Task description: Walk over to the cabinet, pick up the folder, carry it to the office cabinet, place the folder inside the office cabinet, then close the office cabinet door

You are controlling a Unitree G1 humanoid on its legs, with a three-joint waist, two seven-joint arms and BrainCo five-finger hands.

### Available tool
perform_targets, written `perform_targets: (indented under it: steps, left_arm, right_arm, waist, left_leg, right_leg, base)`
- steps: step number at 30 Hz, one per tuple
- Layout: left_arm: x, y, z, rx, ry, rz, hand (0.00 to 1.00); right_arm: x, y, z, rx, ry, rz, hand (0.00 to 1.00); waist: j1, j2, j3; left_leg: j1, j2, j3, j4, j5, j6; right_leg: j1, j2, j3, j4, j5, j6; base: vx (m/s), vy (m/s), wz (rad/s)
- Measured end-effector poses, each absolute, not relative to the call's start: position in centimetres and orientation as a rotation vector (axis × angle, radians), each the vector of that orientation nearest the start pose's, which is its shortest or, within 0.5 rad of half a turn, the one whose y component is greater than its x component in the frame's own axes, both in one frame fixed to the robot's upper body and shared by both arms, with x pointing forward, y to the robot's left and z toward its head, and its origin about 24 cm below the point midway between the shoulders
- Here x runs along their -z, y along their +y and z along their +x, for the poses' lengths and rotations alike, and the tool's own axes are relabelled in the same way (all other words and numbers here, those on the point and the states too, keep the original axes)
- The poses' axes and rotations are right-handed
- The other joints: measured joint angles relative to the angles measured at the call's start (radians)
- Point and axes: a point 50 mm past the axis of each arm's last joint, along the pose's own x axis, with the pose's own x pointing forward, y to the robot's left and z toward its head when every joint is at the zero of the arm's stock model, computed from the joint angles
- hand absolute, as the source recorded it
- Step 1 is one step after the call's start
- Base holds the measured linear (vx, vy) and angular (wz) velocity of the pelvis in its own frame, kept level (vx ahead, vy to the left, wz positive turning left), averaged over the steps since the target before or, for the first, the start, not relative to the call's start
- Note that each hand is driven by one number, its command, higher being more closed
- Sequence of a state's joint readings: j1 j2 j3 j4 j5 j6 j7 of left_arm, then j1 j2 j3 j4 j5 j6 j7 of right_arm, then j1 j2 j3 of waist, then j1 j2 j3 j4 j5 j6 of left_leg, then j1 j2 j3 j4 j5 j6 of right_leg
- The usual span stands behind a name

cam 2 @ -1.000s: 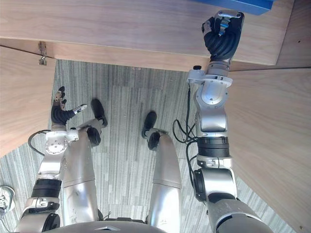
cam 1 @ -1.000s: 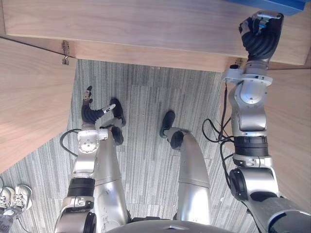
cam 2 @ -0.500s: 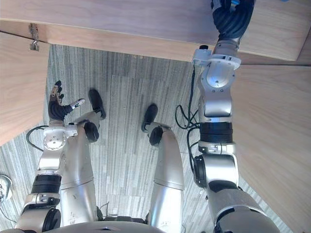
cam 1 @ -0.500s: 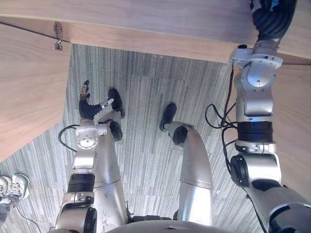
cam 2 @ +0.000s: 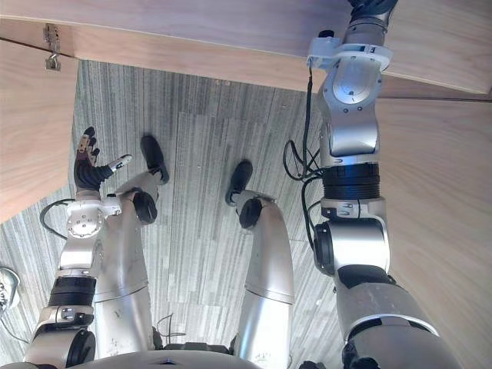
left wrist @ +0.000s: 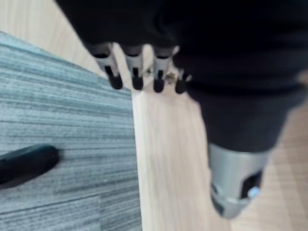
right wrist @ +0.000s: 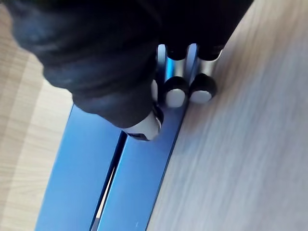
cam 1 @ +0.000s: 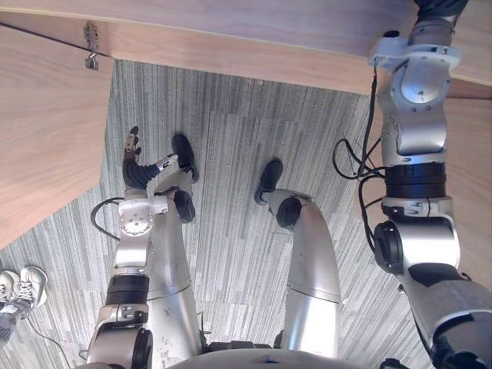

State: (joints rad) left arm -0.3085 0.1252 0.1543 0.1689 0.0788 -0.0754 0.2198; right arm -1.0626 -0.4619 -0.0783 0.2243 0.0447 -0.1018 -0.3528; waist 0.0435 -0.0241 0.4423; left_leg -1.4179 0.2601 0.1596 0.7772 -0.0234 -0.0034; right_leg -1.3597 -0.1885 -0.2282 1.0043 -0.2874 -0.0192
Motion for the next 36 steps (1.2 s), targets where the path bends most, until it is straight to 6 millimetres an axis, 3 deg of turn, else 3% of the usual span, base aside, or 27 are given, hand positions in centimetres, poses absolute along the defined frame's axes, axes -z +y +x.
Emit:
perform_targets:
  steps: [12,18,24,32,36]
  left_arm:
    - [-10.0,20.0,30.7,-0.310,-0.234,0.110,0.00]
    - [-10.0,20.0,30.7,-0.308,-0.234,0.109,0.00]
    - [-9.9,19.6,30.8,-0.290,-0.228,0.131,0.00]
    - [-9.2,19.1,30.9,-0.265,-0.192,0.185,0.00]
    - [-7.5,19.2,30.6,-0.267,-0.127,0.206,0.00]
  right_arm:
    - [-36.3,-19.1,32.8,0.298,-1.006,-0.075,1.00]
    - [-36.1,-18.9,31.4,0.285,-1.063,-0.059,1.00]
    - [-33.3,-18.1,29.5,0.245,-1.098,-0.015,1.00]
    - [-29.0,-13.4,27.1,0.023,-1.100,-0.079,1.00]
    - [-25.1,-11.1,26.1,-0.143,-1.011,-0.097,1.00]
  waist:
    - [-0.010,0.000,0.000]
    - [-0.007,0.000,0.000]
    - [-0.014,0.000,0.000]
    - [-0.024,-0.001,-0.001]
    - [-0.026,-0.006,-0.005]
  left_leg:
    - [0.007,0.000,0.000,-0.019,0.028,0.004]
    - [0.006,0.020,-0.001,0.031,0.010,0.004]
    - [0.028,0.055,-0.016,0.130,-0.055,-0.003]
    - [0.159,0.087,-0.003,0.178,-0.105,-0.006]
    - [0.285,0.107,0.024,0.148,-0.140,0.004]
  right_leg:
    - [-0.001,0.001,-0.006,-0.002,0.011,-0.017]
    - [0.005,0.013,0.002,0.018,0.010,-0.016]
    - [0.043,0.034,0.018,0.069,-0.013,-0.003]
    - [0.172,0.068,0.047,0.058,-0.014,0.004]
    - [0.309,0.067,0.026,-0.043,0.003,0.028]
  base:
    - [0.00,-0.003,0.00]
    - [-0.02,-0.014,-0.10]
    - [-0.04,-0.003,-0.16]
    - [-0.04,0.002,-0.16]
    - [0.00,0.052,-0.30]
